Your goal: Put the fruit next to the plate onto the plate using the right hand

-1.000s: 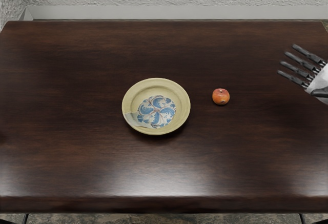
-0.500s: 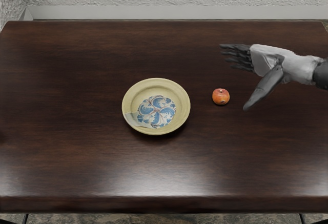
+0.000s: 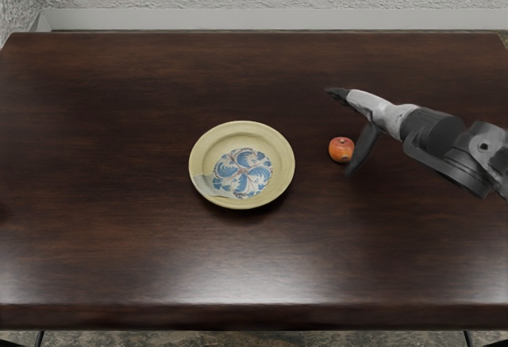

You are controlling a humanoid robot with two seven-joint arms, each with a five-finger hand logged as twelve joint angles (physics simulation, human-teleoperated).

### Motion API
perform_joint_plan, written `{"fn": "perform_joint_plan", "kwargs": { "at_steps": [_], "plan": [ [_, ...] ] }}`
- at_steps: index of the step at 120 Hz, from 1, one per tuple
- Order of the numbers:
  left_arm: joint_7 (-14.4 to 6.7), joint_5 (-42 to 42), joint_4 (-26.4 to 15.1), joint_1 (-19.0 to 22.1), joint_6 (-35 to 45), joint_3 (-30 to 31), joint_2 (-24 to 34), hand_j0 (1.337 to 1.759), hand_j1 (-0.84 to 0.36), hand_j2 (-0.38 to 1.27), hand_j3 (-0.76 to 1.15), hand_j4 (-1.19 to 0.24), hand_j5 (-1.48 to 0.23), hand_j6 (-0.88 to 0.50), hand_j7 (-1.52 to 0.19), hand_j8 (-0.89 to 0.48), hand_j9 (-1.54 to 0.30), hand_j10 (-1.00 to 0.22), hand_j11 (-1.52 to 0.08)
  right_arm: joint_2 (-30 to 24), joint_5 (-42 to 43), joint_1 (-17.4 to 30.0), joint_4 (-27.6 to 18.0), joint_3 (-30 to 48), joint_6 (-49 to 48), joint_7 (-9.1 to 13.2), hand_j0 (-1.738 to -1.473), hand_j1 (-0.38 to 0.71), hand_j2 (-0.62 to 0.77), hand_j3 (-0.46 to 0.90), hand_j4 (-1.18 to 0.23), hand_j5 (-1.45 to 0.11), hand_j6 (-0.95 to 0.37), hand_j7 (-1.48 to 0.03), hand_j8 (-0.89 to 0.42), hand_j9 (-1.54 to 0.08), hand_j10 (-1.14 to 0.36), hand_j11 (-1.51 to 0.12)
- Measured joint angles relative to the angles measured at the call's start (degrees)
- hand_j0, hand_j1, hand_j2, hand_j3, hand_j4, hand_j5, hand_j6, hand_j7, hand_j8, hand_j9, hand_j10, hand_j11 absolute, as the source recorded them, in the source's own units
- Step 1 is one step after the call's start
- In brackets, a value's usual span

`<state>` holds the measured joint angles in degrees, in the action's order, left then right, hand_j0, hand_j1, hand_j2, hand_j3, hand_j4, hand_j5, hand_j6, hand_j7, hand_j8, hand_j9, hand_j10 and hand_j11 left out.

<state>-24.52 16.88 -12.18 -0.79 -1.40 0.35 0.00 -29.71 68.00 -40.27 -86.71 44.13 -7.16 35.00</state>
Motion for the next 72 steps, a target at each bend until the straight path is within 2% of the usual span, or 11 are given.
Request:
{"fn": "perform_joint_plan", "kwargs": {
  "at_steps": [10,26,72],
  "plan": [
    [0.0,0.0,0.0,0.0,0.0,0.0,0.0,1.658,0.35,0.00,0.00,0.00,0.00,0.00,0.00,0.00,0.00,0.00,0.00,1.0,0.9,-0.8,1.7,-2.1,1.9,0.0,-1.658,-0.30,-0.01,0.00,-0.04,-0.05,-0.04,-0.05,-0.04,-0.05,-0.04,-0.05],
    [0.0,0.0,0.0,0.0,0.0,0.0,0.0,1.658,0.35,0.00,0.00,0.00,0.00,0.00,0.00,0.00,0.00,0.00,0.00,3.0,1.4,-2.1,4.0,-4.9,3.0,0.0,-1.658,-0.20,-0.02,0.00,-0.12,-0.16,-0.12,-0.16,-0.12,-0.16,-0.12,-0.16],
    [0.0,0.0,0.0,0.0,0.0,0.0,0.0,1.658,0.35,0.00,0.00,0.00,0.00,0.00,0.00,0.00,0.00,0.00,0.00,2.0,1.5,-1.9,4.7,-6.2,3.4,0.0,-1.658,0.03,-0.06,0.00,-0.31,-0.41,-0.32,-0.41,-0.32,-0.41,-0.31,-0.41]
  ]
}}
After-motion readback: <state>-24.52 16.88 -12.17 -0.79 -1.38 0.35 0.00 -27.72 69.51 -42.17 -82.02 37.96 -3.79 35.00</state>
